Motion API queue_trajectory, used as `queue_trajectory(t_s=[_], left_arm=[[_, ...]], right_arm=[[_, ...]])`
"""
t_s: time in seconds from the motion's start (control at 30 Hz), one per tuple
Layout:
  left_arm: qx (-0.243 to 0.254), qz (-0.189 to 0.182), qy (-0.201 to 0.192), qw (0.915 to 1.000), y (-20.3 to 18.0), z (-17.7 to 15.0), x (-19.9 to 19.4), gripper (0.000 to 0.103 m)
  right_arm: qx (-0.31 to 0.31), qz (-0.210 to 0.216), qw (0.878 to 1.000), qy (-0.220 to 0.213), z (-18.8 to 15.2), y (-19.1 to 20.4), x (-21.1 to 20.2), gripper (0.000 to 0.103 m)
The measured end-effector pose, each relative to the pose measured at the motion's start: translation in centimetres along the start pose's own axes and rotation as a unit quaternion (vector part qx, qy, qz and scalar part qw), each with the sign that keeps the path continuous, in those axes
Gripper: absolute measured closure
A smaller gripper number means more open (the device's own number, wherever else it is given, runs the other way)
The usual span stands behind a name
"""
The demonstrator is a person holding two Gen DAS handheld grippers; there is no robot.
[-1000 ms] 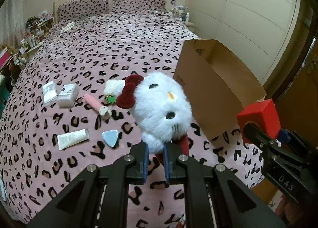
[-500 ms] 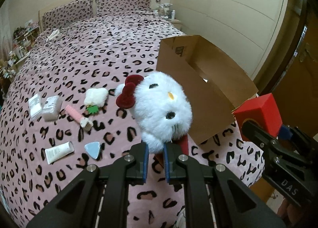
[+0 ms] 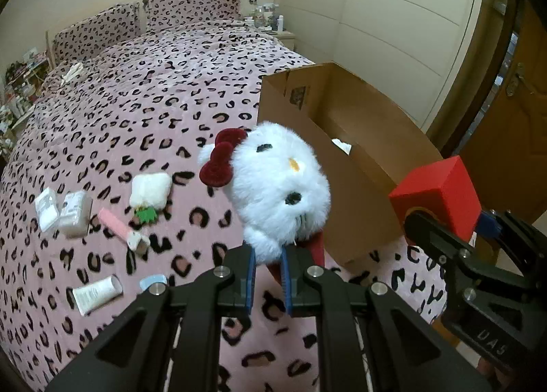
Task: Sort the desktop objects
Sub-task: 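Carry the Hello Kitty plush and red box with both tools toward the cardboard box, then lower the plush into the box with the left tool while the right tool lowers the red box in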
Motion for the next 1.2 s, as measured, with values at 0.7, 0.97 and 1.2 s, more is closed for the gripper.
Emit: queue_trajectory(t_s=[0.7, 0.97, 1.2], left_arm=[[0.029, -0.050, -0.007, 0.9983, -2.2, 6.8, 2.6, 0.090], [0.048, -0.093, -0.006, 0.9944, -6.0, 10.0, 3.0, 0.090], [0.063, -0.119, 0.006, 0.9908, -9.4, 11.5, 4.6, 0.090]], right_arm=[[0.004, -0.012, 1.000, -0.019, 5.7, -2.8, 2.2, 0.046], [0.021, -0.042, 0.998, -0.029, 6.9, -6.8, 1.5, 0.046], [0.036, -0.055, 0.997, -0.025, 6.9, -9.5, 2.0, 0.046]])
Point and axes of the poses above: each gripper's, at about its wrist camera, not at the fingertips, and x roughly the way its jaws point, y to its left, z to its top, the point moved 8 cm from there along x, roughly the way its jaws point, and after that the axes turned 6 degrees about z, right-handed, at the moved point
